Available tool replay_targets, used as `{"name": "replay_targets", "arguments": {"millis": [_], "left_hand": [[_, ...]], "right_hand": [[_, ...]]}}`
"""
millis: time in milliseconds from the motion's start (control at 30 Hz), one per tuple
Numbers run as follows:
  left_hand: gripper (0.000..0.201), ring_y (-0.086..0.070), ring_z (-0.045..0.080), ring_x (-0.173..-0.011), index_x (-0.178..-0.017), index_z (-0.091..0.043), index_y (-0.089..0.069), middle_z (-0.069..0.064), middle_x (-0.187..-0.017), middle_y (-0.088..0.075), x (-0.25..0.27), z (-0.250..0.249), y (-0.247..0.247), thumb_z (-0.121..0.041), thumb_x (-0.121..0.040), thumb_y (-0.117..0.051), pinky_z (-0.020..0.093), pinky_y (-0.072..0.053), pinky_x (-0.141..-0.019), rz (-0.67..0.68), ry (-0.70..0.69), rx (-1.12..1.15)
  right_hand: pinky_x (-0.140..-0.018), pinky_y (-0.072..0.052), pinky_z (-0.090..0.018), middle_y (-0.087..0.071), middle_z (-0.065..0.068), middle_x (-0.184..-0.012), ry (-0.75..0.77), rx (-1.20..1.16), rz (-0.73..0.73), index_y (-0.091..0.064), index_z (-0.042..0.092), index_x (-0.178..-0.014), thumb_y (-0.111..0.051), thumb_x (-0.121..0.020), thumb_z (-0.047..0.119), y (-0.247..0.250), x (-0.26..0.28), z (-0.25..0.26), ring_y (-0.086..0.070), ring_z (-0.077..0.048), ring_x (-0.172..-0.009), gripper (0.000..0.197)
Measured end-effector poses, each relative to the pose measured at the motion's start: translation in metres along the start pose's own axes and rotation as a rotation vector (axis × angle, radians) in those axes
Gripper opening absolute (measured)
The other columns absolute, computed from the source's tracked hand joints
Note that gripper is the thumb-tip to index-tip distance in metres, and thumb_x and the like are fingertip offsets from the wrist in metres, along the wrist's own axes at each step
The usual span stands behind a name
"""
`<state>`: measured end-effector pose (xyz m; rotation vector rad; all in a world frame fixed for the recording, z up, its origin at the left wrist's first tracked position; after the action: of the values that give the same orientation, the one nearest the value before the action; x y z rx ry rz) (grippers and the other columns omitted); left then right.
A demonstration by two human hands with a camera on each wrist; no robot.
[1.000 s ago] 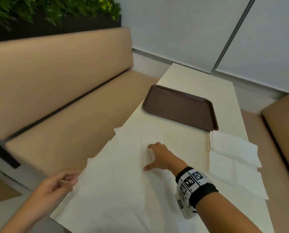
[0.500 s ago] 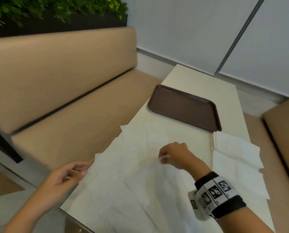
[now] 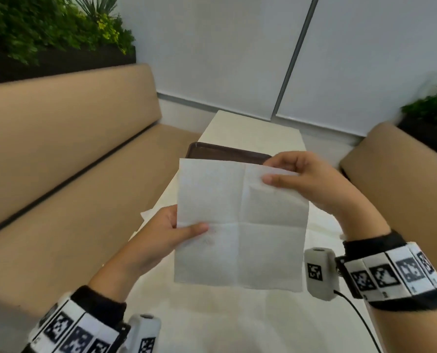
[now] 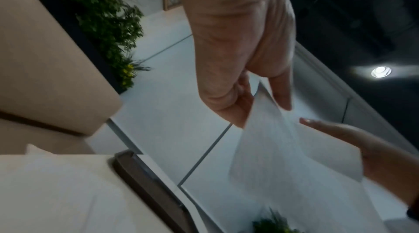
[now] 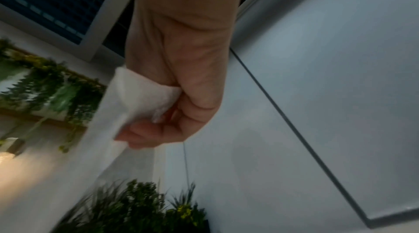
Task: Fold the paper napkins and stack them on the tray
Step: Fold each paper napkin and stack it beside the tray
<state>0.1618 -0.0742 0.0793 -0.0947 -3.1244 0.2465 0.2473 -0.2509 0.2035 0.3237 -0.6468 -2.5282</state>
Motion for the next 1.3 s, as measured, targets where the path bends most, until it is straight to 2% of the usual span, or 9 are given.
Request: {"name": "replay_targets", "arguments": {"millis": [100,167,300,433,567,700,833,967,1300], "left_hand": [[0.051,-0.071,0.029,-0.088,-0.103,-0.008,-0.07,0.014,-0.102,-0.073,-0.01,0.002,-0.008,-0.031,-0.061,-0.087,0.036,-0.059,-0.071,-0.027,0.063,0.061],[0.041,-0.071,0.033,-0.085,-0.101,-0.006,-0.07,0.017,-0.099,-0.073,-0.014,0.006,-0.01,-0.026,-0.067,-0.079,0.042,-0.058,-0.076,-0.056,0.094,0.067],[0.052,-0.069,0.037,-0.091,-0.1,-0.007,-0.071,0.018,-0.101,-0.072,-0.019,0.015,-0.016,-0.036,-0.058,-0.08,0.049,-0.053,-0.086,-0.068,0.124,0.097],[0.036,-0.071,0.029,-0.083,-0.098,-0.007,-0.071,0.017,-0.1,-0.072,-0.022,0.015,-0.02,-0.026,-0.069,-0.081,0.039,-0.058,-0.074,-0.034,0.1,0.107],[0.059,-0.07,0.023,-0.096,-0.1,-0.019,-0.073,0.008,-0.106,-0.073,-0.021,0.003,-0.024,-0.052,-0.053,-0.085,0.026,-0.056,-0.074,0.099,0.007,-0.024],[0.051,-0.07,0.016,-0.096,-0.098,-0.025,-0.075,0.002,-0.102,-0.074,-0.018,-0.006,-0.016,-0.053,-0.056,-0.082,0.02,-0.054,-0.074,0.143,-0.046,-0.133],[0.013,-0.062,0.007,-0.069,-0.08,-0.017,-0.074,-0.005,-0.081,-0.068,-0.014,-0.012,-0.014,-0.025,-0.072,-0.069,0.011,-0.044,-0.06,0.182,-0.059,-0.206],[0.023,-0.047,0.0,-0.044,-0.074,-0.005,-0.07,-0.008,-0.06,-0.061,-0.016,-0.011,-0.012,-0.009,-0.069,-0.048,0.006,-0.035,-0.046,0.158,-0.022,-0.17],[0.013,-0.064,0.007,-0.065,-0.068,-0.017,-0.076,0.0,-0.073,-0.072,-0.044,0.032,-0.034,-0.008,-0.075,-0.076,0.012,-0.047,-0.064,0.167,0.051,-0.352]], "right_hand": [[-0.069,-0.054,-0.026,-0.07,-0.006,-0.102,-0.071,-0.399,-0.106,-0.066,0.02,-0.113,-0.083,-0.051,0.061,0.013,0.025,-0.047,-0.068,-0.018,-0.088,0.076],[-0.073,-0.055,-0.031,-0.068,-0.009,-0.113,-0.102,-0.506,-0.057,-0.058,0.016,-0.124,-0.09,-0.045,0.049,-0.002,0.047,-0.075,-0.067,-0.025,-0.1,0.091],[-0.082,-0.055,-0.037,-0.066,-0.009,-0.12,-0.138,-0.491,-0.025,-0.051,0.017,-0.129,-0.09,-0.051,0.019,-0.033,0.079,-0.108,-0.064,-0.029,-0.111,0.088],[-0.082,-0.056,-0.035,-0.069,-0.007,-0.117,-0.11,-0.584,-0.196,-0.066,0.023,-0.115,-0.089,-0.055,0.043,-0.028,0.092,-0.119,-0.066,-0.028,-0.107,0.067],[-0.089,-0.055,-0.045,-0.069,-0.01,-0.113,-0.068,-0.534,-0.277,-0.07,0.022,-0.109,-0.078,-0.065,0.055,-0.016,0.099,-0.118,-0.066,-0.03,-0.105,0.055],[-0.068,-0.054,-0.022,-0.073,0.002,-0.083,-0.002,-0.479,-0.294,-0.077,0.025,-0.088,-0.066,-0.086,0.033,-0.011,0.104,-0.113,-0.069,-0.009,-0.078,0.013],[-0.063,-0.047,-0.019,-0.069,0.005,-0.079,-0.014,-0.403,-0.239,-0.075,0.022,-0.069,-0.042,-0.089,-0.018,-0.011,0.106,-0.121,-0.063,-0.011,-0.074,0.055],[-0.069,-0.046,-0.022,-0.068,0.003,-0.093,-0.025,-0.367,-0.201,-0.074,0.02,-0.075,-0.038,-0.091,-0.018,-0.012,0.106,-0.127,-0.063,-0.015,-0.086,0.055],[-0.075,-0.052,-0.022,-0.073,-0.004,-0.094,-0.265,-0.402,-0.17,-0.077,0.013,-0.081,-0.066,-0.081,-0.008,-0.009,0.13,-0.18,-0.066,-0.018,-0.081,0.025]]}}
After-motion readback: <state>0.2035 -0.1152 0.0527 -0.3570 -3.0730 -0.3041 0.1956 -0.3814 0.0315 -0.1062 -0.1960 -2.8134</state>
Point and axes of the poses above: each hand's wrist, its own x-axis away from the middle knuckle, its own y-axis out of the back of the hand, z = x × y, the point moved 10 cm from there along -x, towards the middle knuckle
